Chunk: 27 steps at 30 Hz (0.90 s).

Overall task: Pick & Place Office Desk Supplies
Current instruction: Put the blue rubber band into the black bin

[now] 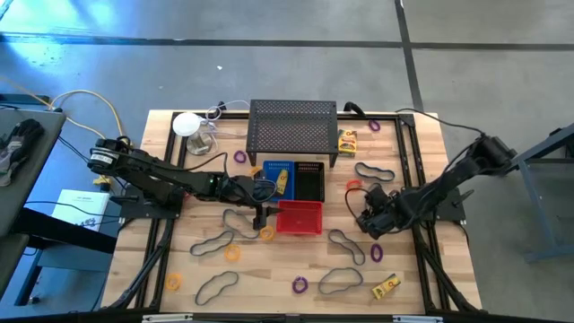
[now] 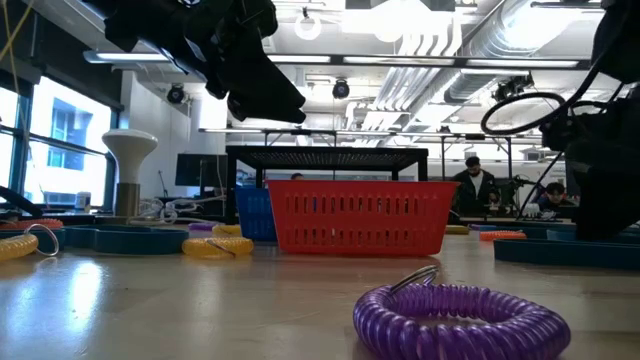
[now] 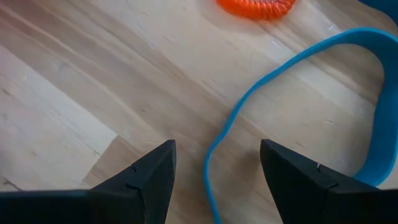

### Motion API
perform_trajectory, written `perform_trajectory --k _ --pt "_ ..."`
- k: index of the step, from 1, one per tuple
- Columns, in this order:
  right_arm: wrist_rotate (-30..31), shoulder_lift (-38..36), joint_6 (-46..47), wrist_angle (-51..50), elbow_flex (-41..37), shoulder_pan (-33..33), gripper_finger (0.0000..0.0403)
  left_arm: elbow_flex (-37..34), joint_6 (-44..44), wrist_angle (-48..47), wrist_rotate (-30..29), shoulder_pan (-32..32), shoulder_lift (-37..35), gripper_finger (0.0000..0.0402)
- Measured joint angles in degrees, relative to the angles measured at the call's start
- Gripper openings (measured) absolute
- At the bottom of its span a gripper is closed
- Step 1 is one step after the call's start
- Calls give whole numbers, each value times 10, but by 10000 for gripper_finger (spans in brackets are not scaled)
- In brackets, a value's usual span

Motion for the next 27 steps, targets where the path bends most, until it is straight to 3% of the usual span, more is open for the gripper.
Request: perform_trajectory --k 16,27 --pt "-2 17 -3 4 1 -21 214 0 0 0 0 0 0 215" --pt "3 18 -1 5 0 -21 121 0 62 -2 0 0 0 215"
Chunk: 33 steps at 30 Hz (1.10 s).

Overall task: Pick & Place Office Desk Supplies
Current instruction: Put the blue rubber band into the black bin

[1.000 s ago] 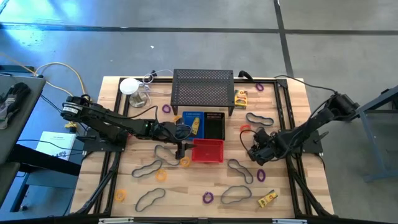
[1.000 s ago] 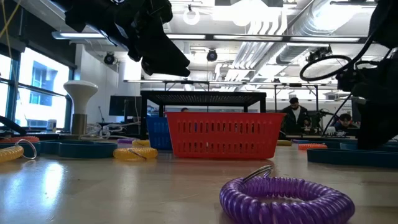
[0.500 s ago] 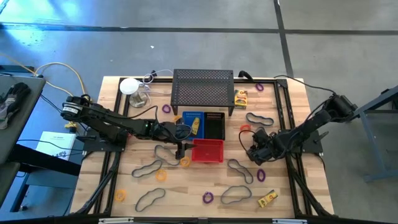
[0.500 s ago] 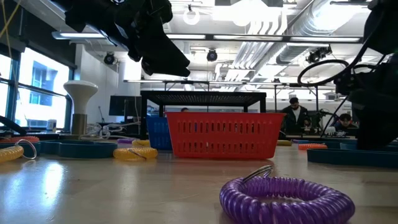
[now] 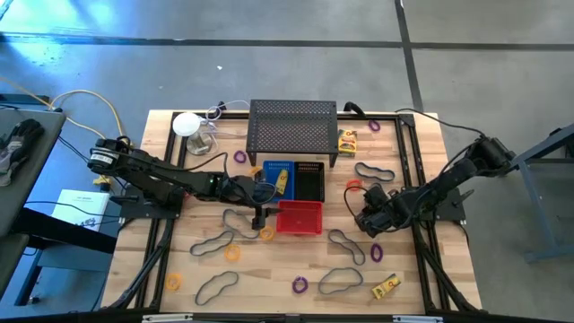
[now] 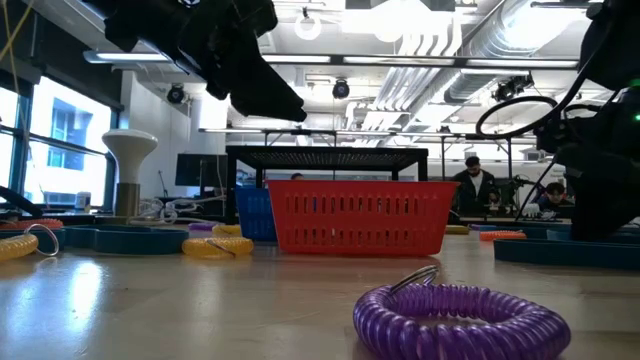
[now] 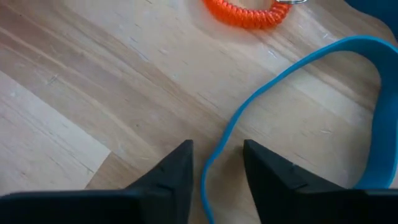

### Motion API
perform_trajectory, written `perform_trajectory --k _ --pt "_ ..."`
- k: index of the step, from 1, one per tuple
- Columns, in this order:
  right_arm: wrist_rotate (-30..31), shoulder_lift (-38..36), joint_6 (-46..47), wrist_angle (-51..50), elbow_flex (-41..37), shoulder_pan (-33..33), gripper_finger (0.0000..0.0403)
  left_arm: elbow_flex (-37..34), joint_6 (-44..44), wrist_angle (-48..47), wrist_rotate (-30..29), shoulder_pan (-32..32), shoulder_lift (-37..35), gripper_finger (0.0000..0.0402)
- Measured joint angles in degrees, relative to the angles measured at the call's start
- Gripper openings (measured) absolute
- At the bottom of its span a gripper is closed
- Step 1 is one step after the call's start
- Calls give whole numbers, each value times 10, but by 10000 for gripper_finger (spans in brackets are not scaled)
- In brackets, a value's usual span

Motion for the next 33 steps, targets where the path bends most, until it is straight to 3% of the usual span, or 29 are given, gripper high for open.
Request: perform_trajectory --k 10,27,33 --pt "6 0 -13 2 -1 0 8 0 18 -57 0 5 0 215" --pt "19 1 -93 55 21 6 3 0 39 -43 0 11 0 215" --pt "93 1 -157 62 83 57 3 0 20 -19 1 6 -1 215"
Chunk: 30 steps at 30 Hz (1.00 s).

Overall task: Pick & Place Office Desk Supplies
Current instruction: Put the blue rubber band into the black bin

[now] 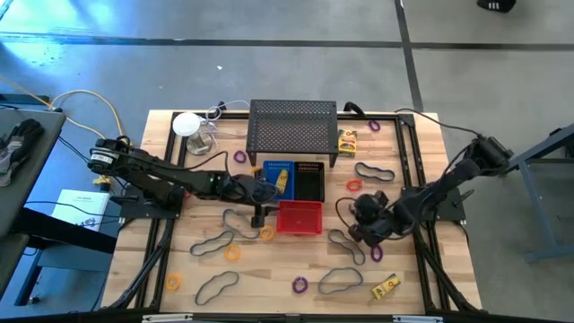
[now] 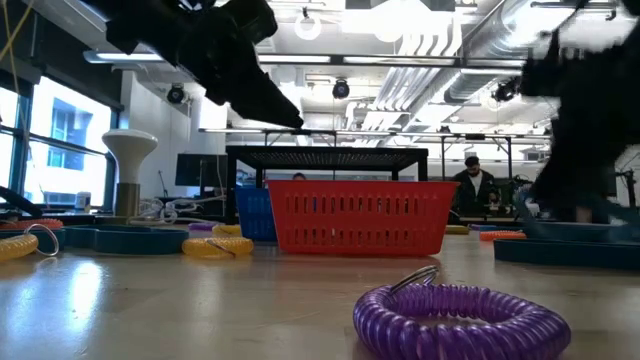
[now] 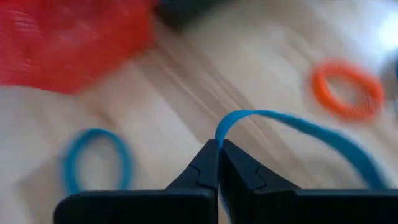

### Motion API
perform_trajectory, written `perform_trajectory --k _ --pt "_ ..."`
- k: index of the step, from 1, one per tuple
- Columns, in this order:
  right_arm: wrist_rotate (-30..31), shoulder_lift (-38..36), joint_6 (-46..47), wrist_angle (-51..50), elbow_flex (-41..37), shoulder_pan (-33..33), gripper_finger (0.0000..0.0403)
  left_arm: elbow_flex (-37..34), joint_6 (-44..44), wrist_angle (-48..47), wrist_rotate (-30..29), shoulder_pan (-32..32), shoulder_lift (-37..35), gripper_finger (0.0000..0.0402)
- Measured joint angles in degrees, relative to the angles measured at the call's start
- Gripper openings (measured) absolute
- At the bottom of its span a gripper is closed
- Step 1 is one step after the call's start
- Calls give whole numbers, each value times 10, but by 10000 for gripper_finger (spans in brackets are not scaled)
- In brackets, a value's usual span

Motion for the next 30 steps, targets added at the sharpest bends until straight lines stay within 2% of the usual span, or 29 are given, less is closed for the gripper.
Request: perform_trajectory --k 4,7,13,16,22,30 --pt "78 0 -92 19 56 26 3 0 -32 -24 1 -16 0 215" --pt "107 0 -199 73 87 30 3 0 -36 -24 1 -30 0 215" --pt "94 -1 -441 251 95 10 3 0 -37 8 1 -55 0 215" --pt "58 -1 -512 303 96 -14 3 0 -38 11 1 -63 0 215" --pt "3 4 -553 344 96 -86 3 0 -75 11 1 -74 0 215" --pt "49 65 -564 384 96 -157 3 0 -109 9 1 -95 0 215"
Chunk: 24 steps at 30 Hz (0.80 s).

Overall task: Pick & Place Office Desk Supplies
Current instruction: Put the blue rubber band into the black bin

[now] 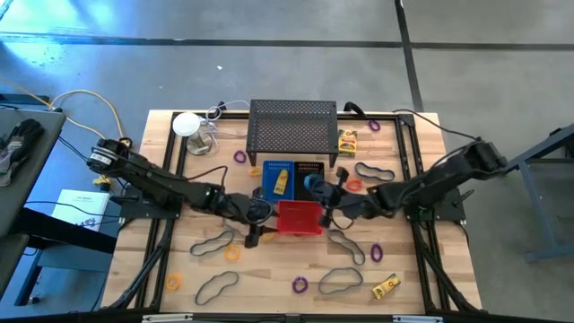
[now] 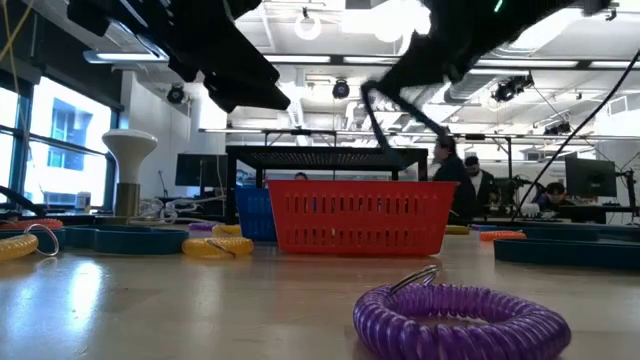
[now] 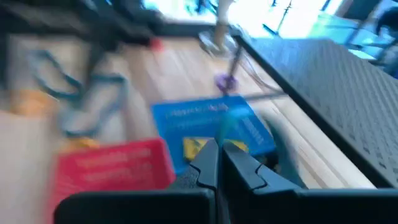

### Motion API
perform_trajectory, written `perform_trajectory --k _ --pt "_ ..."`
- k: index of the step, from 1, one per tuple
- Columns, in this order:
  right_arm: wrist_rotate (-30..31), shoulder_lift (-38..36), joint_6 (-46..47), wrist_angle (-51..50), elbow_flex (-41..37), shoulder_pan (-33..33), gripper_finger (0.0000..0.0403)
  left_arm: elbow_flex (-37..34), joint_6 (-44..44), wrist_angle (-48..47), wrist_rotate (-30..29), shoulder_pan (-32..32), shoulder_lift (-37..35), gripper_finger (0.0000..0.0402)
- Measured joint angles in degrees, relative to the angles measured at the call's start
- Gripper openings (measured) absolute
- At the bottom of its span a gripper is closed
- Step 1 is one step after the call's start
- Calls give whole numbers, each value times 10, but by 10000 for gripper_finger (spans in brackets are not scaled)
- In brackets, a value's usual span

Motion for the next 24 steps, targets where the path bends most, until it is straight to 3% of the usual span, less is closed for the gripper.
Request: perform_trajectory --k 7,12,16,24 --pt "-12 70 -59 108 -1 -35 3 0 0 -1 0 -17 0 215" --pt "32 76 -86 139 -1 -37 3 0 0 -1 0 -22 0 215" --pt "69 76 -74 131 -1 -37 3 0 -1 -1 0 -22 0 215" --pt "56 98 -12 122 -1 -55 3 0 -7 -1 0 -22 0 215"
